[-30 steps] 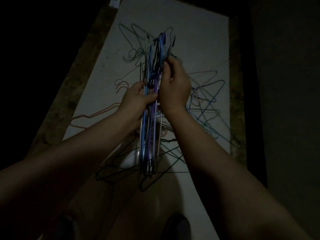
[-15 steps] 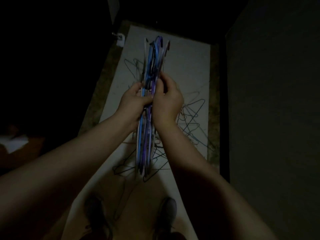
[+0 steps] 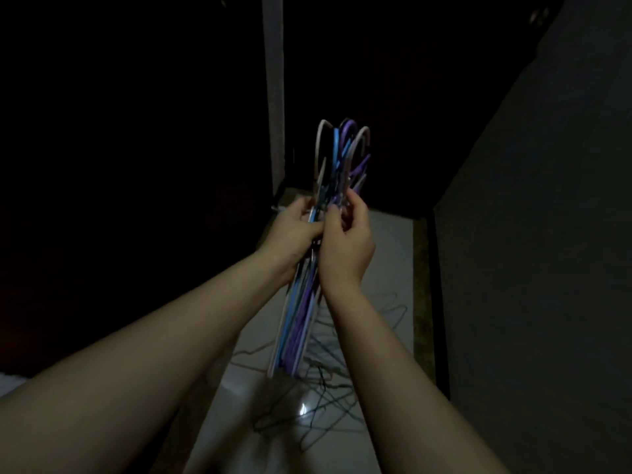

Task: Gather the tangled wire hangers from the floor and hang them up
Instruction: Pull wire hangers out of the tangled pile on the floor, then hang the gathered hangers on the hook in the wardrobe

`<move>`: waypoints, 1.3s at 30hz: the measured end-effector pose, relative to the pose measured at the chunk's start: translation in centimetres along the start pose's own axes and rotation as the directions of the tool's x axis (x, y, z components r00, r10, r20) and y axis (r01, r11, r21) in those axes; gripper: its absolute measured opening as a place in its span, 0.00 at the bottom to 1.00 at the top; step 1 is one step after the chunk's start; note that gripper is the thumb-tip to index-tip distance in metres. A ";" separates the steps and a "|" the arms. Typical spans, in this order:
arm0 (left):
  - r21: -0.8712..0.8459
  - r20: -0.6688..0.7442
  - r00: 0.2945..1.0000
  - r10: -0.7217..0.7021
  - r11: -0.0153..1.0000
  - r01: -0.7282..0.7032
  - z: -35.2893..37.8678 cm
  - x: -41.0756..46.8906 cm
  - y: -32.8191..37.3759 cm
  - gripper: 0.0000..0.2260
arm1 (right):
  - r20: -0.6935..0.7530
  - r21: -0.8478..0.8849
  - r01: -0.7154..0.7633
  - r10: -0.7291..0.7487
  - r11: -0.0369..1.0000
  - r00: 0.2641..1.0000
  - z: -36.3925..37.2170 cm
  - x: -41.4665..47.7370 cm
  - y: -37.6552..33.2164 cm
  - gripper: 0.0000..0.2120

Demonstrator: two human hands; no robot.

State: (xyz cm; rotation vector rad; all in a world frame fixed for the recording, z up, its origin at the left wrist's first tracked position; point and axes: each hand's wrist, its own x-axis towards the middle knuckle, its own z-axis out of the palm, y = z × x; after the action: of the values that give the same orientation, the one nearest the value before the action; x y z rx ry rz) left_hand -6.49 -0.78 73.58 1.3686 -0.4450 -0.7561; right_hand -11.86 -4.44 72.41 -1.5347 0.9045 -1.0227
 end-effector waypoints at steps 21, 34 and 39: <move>0.241 -0.436 0.857 0.274 0.953 -0.181 -3.4 -21.1 12.4 0.16 | 0.572 0.400 0.080 -0.317 0.913 0.756 -3.2 -9.1 -14.0 0.07; 0.384 -0.726 0.666 0.171 0.904 0.186 -12.4 -37.5 15.8 0.15 | 0.762 0.469 0.325 -0.562 0.821 0.322 1.8 -17.6 -20.5 0.07; 0.456 -0.730 0.647 0.220 0.862 0.221 -14.9 -41.1 17.2 0.13 | 0.719 0.455 0.432 -0.608 0.778 0.336 5.2 -18.6 -22.9 0.10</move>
State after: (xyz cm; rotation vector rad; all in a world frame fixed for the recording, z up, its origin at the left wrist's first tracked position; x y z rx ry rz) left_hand -20.94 39.25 93.53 2.0463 0.0665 0.0366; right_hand -12.61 18.66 91.52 -1.9076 -0.4438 -0.5749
